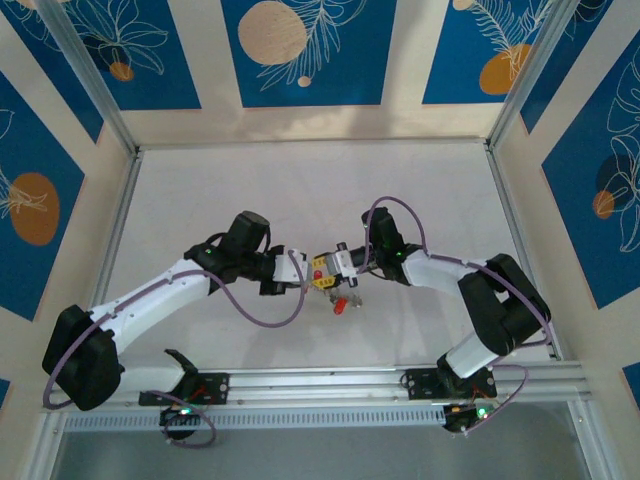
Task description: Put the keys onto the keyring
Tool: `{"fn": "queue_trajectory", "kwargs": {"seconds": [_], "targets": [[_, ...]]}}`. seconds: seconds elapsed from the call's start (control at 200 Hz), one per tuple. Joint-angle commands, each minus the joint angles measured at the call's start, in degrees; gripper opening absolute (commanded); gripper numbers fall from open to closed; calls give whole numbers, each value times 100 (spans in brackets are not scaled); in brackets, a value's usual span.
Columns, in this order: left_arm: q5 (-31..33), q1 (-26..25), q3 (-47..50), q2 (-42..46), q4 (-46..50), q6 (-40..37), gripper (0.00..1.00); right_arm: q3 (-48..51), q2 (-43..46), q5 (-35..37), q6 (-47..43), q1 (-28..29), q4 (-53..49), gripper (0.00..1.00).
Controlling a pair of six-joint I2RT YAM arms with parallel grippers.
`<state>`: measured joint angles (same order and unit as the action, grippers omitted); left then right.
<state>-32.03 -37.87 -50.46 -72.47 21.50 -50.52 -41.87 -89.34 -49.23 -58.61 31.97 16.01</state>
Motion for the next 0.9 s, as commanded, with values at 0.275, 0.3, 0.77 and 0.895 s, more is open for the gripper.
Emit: {"fn": "queue_trajectory", "kwargs": {"seconds": [0.275, 0.3, 0.77, 0.895], "targets": [[-464, 101, -337, -53, 257, -355, 0, -11, -248, -293, 216, 223, 357, 19], [-462, 98, -337, -53, 270, -362, 0, 3, -253, -291, 242, 222, 401, 17], [-156, 126, -230, 144, 385, -585, 0, 165, -226, -447, 974, 34, 856, 0], [81, 132, -154, 255, 400, -725, 0, 216, -207, -456, 1109, -19, 905, 0]]}}
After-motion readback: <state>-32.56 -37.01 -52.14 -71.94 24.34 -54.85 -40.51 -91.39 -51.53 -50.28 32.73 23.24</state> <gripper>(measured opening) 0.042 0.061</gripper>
